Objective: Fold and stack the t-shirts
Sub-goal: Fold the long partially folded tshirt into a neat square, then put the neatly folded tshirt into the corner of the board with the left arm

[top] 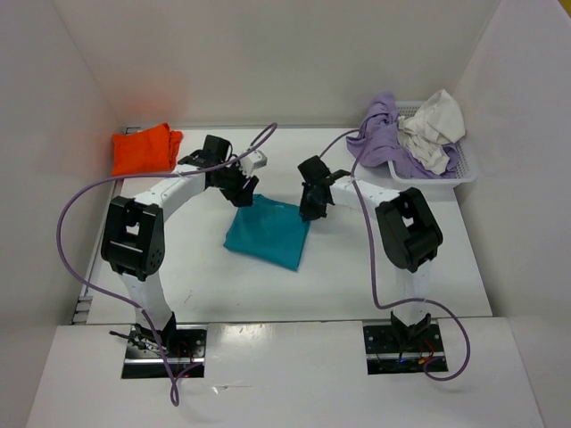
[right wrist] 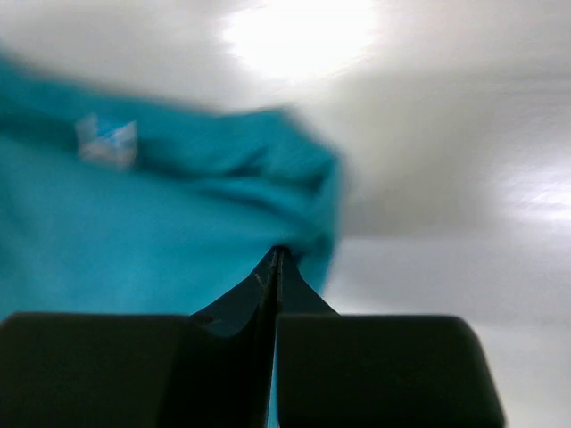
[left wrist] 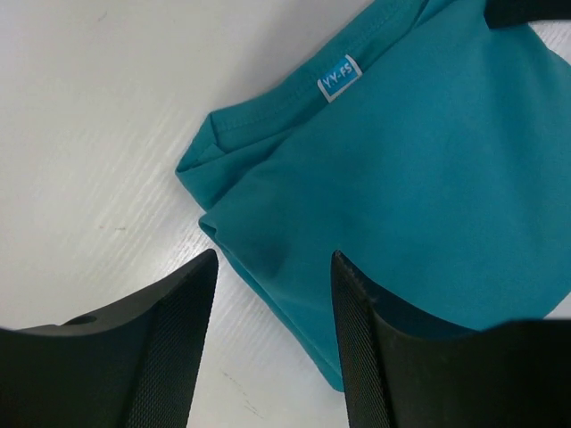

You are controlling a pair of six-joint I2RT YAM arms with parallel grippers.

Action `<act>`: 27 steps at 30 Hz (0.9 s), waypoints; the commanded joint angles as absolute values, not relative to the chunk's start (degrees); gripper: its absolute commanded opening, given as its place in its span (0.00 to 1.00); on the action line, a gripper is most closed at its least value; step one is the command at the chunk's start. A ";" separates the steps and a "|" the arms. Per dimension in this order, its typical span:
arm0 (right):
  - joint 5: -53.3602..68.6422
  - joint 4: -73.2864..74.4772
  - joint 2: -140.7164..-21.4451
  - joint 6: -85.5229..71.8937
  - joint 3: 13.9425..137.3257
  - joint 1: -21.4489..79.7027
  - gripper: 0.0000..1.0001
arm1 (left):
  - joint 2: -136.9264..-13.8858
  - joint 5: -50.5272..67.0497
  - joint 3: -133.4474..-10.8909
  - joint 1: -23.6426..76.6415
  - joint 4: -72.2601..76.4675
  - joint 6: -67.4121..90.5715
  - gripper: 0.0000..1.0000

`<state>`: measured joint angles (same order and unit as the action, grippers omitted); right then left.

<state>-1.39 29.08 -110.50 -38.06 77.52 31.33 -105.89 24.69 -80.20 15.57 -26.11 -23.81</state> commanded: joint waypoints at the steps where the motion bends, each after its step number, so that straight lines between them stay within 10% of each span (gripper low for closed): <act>1: -3.60 28.30 -113.81 -36.84 78.57 26.99 0.00 | -103.80 25.75 -79.89 15.64 -26.80 -20.92 0.61; 27: -0.18 29.27 -104.95 -33.39 80.24 26.98 0.00 | -113.82 34.63 -74.62 12.74 -34.63 -11.60 0.83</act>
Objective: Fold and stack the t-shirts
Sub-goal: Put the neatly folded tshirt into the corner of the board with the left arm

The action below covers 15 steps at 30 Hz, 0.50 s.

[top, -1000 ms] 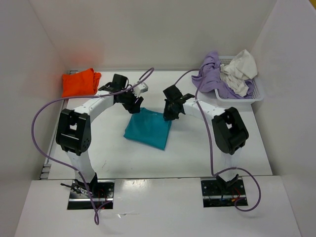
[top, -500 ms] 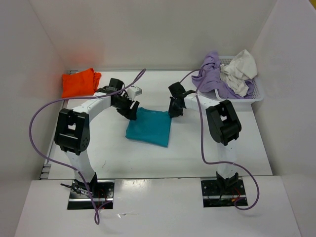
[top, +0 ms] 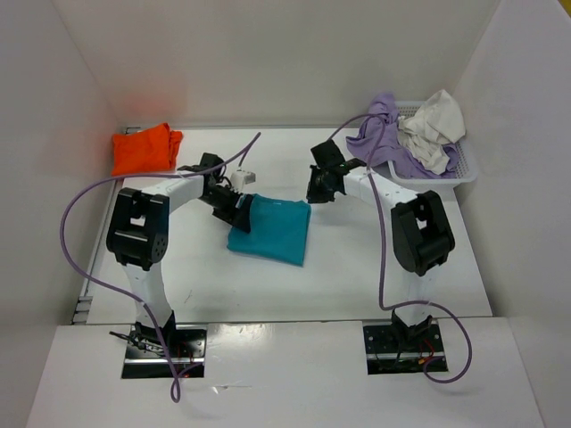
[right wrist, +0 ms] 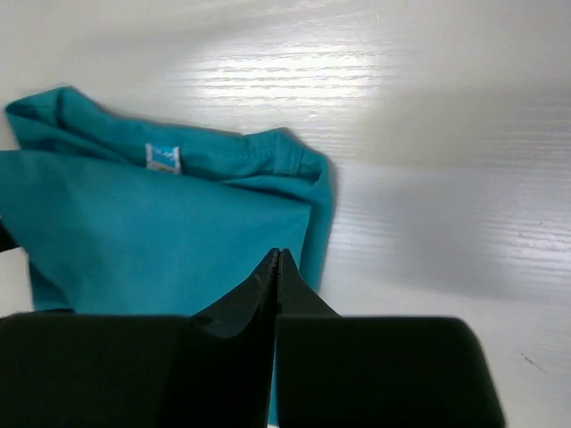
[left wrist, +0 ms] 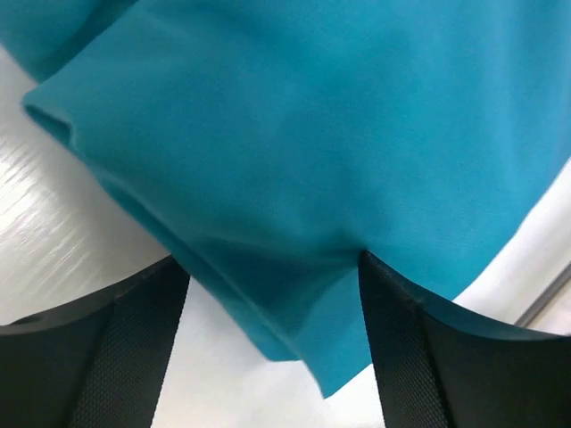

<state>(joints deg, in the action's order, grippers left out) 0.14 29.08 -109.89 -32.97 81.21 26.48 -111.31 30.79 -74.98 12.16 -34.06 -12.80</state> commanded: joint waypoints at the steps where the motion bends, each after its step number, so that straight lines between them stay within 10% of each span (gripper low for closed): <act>1: -0.18 29.27 -103.81 -33.40 78.94 26.98 0.00 | -115.04 34.63 -74.62 12.74 -34.63 -10.91 0.82; 7: 0.35 28.74 -98.54 -35.59 74.72 26.98 0.00 | -119.70 33.84 -75.14 14.58 -34.10 -9.76 0.58; 13: -1.40 29.97 -93.52 -36.74 72.86 26.98 0.01 | -123.84 37.43 -77.95 16.43 -34.72 -9.14 0.00; 15: -2.10 30.50 -91.76 -37.26 72.25 26.46 0.01 | -124.54 39.37 -78.48 16.44 -34.72 -9.14 0.00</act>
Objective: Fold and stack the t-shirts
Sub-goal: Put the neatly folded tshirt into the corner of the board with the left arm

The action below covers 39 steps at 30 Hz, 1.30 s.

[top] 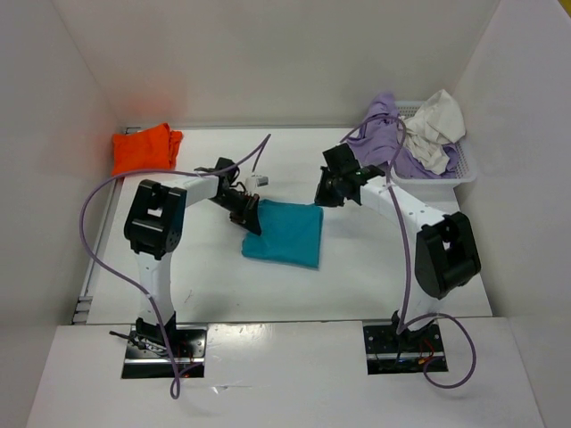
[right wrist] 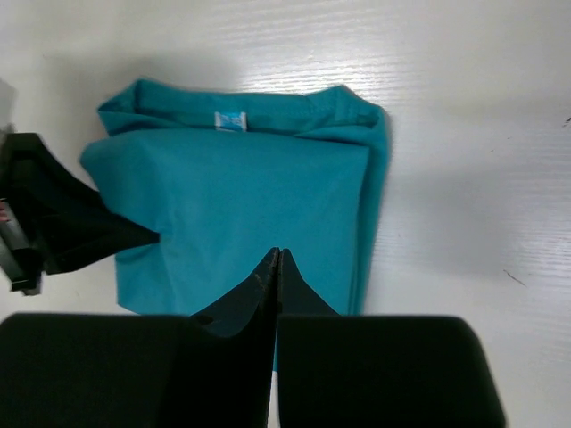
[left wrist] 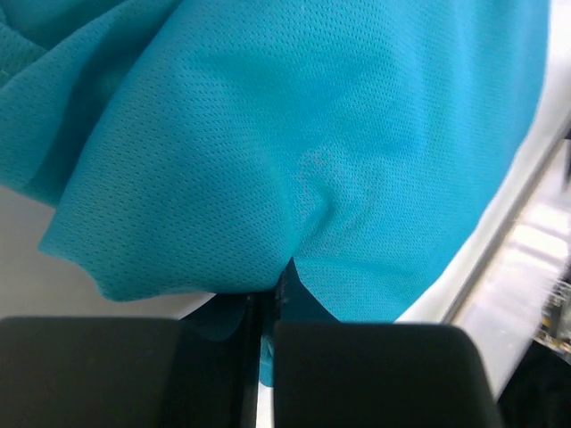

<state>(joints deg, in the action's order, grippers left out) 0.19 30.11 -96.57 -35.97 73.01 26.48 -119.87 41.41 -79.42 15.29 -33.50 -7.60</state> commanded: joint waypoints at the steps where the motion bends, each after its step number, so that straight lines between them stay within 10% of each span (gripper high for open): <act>1: -2.11 31.19 -91.15 -37.27 71.72 26.46 0.01 | -123.93 41.12 -78.49 16.44 -34.72 -9.14 0.00; 13: -2.72 32.87 -84.64 -36.74 67.76 21.10 0.03 | -115.75 33.33 -85.93 0.27 -39.98 -17.30 0.00; 19: -2.20 32.87 -84.64 -35.68 67.76 19.78 0.03 | -115.22 10.86 -97.88 -1.76 -39.73 -21.44 0.00; 39: -3.25 35.24 -87.98 -34.01 68.82 18.72 0.03 | -132.63 -9.83 -133.58 -5.44 -39.11 -30.93 0.00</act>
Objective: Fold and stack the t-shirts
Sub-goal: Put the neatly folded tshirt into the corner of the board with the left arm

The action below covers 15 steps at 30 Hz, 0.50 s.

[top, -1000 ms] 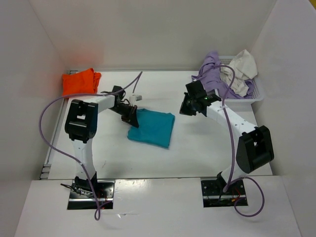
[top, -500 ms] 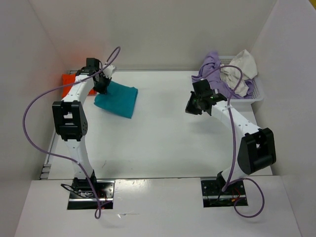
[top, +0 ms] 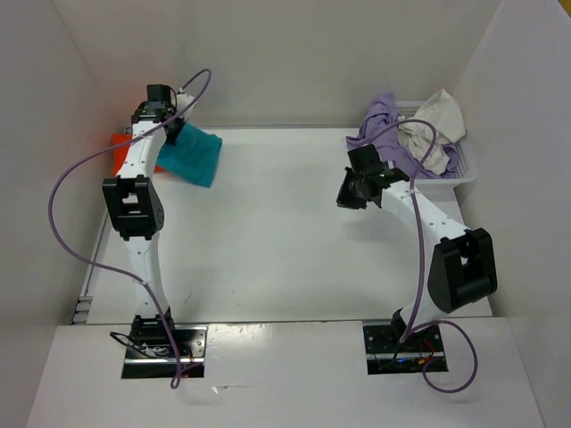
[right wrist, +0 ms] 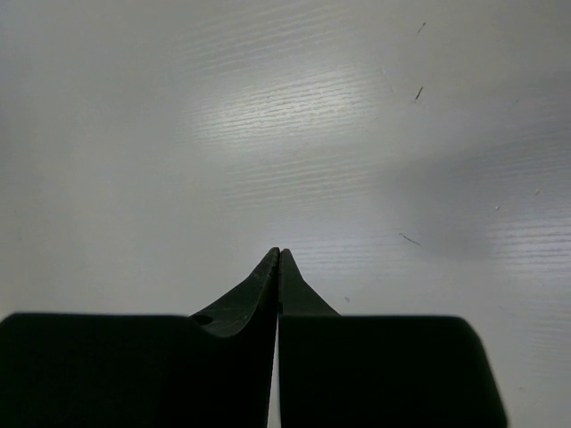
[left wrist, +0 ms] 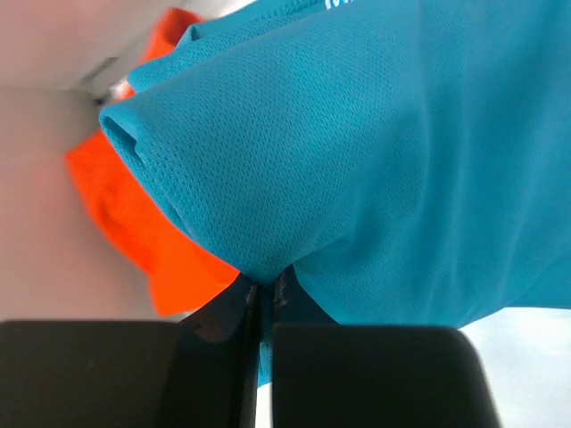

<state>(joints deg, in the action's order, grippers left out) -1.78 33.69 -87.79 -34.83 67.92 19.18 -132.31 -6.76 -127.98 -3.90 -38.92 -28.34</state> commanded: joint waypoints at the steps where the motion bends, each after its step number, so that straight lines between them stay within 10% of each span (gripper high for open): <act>1: -3.25 35.24 -87.98 -34.01 68.82 18.72 0.03 | -133.15 -9.84 -134.29 -5.45 -39.11 -31.46 0.00; 15: -3.78 37.62 -90.70 -34.01 71.19 18.72 0.03 | -140.00 -4.83 -147.39 -12.92 -44.91 -32.70 0.00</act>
<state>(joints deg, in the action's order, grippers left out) -2.52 36.27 -89.69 -34.81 68.47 19.18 -137.53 -5.67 -144.40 -12.01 -44.05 -31.53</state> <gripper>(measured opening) 0.025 0.030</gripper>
